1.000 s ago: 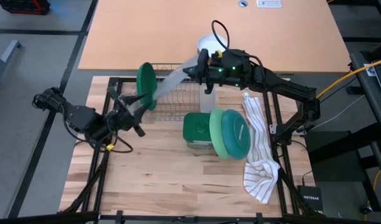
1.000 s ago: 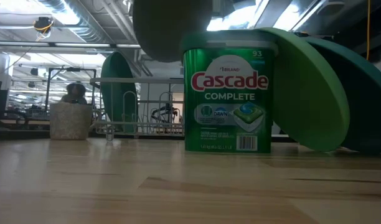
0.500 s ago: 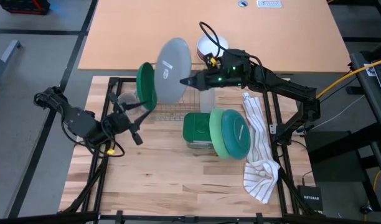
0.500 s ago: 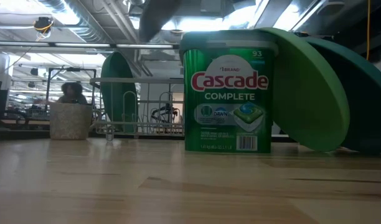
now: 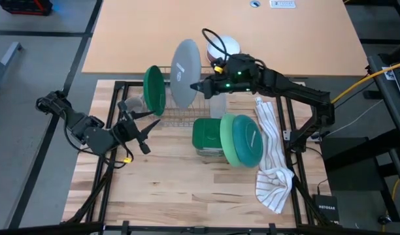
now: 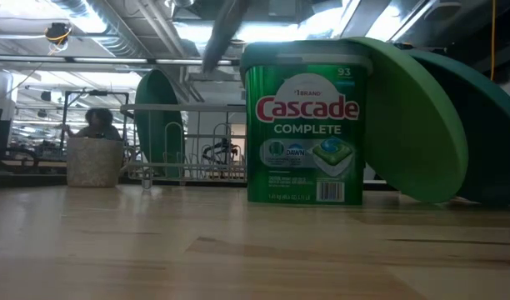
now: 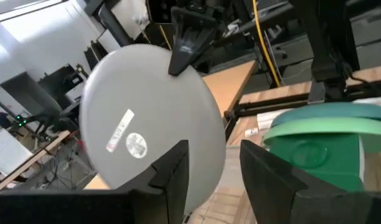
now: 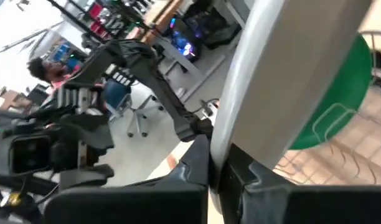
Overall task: Sort dishes
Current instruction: Put the gray plate into the dish rack
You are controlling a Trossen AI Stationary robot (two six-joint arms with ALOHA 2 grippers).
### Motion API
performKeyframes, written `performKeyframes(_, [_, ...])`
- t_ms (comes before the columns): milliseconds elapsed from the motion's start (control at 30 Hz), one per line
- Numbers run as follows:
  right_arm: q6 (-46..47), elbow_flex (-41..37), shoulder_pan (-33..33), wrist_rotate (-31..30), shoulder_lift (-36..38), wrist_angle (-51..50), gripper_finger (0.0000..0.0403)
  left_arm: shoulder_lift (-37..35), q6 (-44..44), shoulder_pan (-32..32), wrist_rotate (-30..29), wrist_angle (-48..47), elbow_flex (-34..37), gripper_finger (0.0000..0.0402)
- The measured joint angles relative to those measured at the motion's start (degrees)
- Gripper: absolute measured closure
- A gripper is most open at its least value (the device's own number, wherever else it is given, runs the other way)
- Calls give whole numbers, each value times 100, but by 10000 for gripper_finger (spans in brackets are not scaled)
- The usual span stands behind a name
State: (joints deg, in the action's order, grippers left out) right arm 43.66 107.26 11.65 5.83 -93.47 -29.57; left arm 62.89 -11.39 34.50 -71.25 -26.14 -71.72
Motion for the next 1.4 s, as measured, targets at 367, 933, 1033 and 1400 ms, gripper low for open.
performKeyframes(367, [277, 0, 1, 20, -873, 492, 391, 0, 1125, -4, -21, -1217, 2, 269])
performKeyframes(933, [745, -2, 462, 389, -1653, 599, 391, 4, 3215, -4, -12, -3213, 4, 269])
performKeyframes(1033, [745, -2, 545, 384, -1653, 619, 391, 4, 3420, -4, -11, -3430, 4, 269])
performKeyframes(1400, [840, -6, 604, 430, -1855, 613, 391, 7, 3667, -4, -12, -3689, 4, 269])
